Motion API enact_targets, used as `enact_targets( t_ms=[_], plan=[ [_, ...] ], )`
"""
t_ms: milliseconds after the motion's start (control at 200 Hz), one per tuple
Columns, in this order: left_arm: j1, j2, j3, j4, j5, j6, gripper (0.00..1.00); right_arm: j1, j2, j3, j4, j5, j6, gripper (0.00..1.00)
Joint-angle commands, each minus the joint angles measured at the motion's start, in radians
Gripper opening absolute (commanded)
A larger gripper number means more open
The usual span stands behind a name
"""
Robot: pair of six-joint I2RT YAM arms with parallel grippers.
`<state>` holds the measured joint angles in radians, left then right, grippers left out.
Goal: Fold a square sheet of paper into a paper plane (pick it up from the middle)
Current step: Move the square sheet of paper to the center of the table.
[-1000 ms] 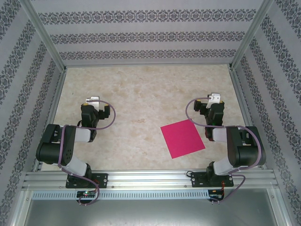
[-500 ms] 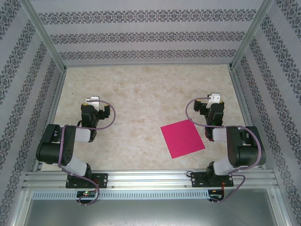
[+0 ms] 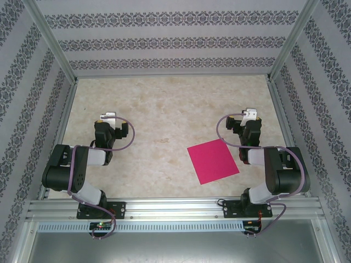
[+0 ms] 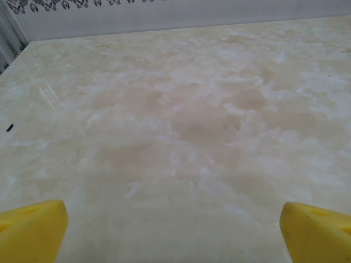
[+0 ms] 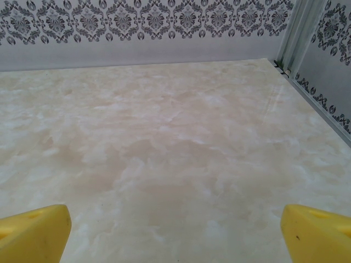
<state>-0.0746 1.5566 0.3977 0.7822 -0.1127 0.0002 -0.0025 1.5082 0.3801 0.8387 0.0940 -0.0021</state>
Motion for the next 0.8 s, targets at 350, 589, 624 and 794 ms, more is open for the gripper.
enact_targets(
  t_ms=[350, 589, 624, 794],
  plan=[
    [-0.001, -0.289, 0.036, -0.240, 0.010, -0.039, 1.00, 0.030, -0.229, 0.191, -0.543, 0.014, 0.053, 0.98],
    [0.001, -0.451, 0.227, -0.705, 0.032, -0.299, 1.00, 0.020, -0.512, 0.250, -0.890, -0.232, 0.430, 0.98],
    [0.001, -0.449, 0.253, -0.747, 0.068, -0.313, 1.00, 0.028, -0.533, 0.230, -0.883, -0.299, 0.470, 0.98],
    [0.001, -0.483, 0.209, -0.743, 0.147, -0.468, 1.00, 0.067, -0.520, 0.224, -1.039, -0.519, 0.572, 0.97]
  ],
)
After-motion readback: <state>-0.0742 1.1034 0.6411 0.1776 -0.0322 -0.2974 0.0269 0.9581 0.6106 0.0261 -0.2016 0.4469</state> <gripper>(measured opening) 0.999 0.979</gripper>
